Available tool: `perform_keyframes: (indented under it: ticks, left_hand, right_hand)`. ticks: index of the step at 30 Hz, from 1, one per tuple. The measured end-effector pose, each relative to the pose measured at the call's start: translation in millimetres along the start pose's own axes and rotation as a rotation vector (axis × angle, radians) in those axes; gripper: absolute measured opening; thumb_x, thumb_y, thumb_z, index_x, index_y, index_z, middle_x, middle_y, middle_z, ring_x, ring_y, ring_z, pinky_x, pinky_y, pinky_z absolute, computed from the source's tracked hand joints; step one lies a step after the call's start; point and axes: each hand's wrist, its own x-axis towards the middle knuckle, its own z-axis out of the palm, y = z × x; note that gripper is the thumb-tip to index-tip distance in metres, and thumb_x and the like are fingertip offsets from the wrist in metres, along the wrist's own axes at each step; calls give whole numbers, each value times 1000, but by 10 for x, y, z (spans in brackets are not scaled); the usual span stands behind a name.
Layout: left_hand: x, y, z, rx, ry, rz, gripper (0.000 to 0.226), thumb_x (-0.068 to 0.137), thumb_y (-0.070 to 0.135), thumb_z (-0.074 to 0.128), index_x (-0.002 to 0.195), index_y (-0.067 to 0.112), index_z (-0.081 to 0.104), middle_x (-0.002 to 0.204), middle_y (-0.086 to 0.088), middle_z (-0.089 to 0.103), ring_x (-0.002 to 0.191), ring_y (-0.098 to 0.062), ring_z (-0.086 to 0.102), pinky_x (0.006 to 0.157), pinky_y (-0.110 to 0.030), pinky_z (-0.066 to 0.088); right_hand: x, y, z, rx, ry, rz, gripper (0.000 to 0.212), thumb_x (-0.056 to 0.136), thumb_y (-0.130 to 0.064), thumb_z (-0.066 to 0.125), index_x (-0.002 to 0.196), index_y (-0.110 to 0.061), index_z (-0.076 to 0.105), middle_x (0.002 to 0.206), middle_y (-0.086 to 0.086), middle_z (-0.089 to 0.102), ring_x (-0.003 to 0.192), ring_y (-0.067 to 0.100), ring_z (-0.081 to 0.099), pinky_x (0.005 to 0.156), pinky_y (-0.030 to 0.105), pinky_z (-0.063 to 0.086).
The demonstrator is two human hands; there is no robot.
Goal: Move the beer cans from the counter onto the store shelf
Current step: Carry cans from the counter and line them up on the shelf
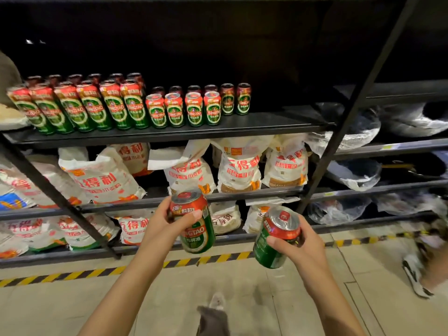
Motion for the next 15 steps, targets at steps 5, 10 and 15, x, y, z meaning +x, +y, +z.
perform_keyframes:
  ticks: [5, 10, 15]
  left_hand:
    - [857, 61, 147, 5, -30, 4, 69, 52, 48, 80, 115, 33, 57, 107, 9, 68, 102, -11, 63, 80, -29, 49]
    - [1737, 216, 340, 20, -67, 32, 65, 62, 34, 84, 119, 27, 55, 109, 5, 66, 101, -11, 62, 75, -24, 48]
    - [2475, 401, 535, 100, -89, 103, 48, 70, 20, 79, 110, 31, 54, 104, 10, 65, 89, 2, 63, 65, -11, 48]
  right_hand:
    - [779, -42, 33, 25, 19, 8, 67, 46, -35, 81, 110, -29, 61, 100, -11, 70, 93, 4, 65, 71, 15, 51]
    - [1600, -161, 49, 25, 39, 35, 68, 45, -36, 81, 110, -30, 61, 101, -10, 70, 93, 6, 66, 73, 20, 52]
    - [2353, -275, 110, 3, 43, 16, 63, 55, -21, 88, 110, -29, 59, 104, -5, 69, 91, 2, 65, 72, 17, 53]
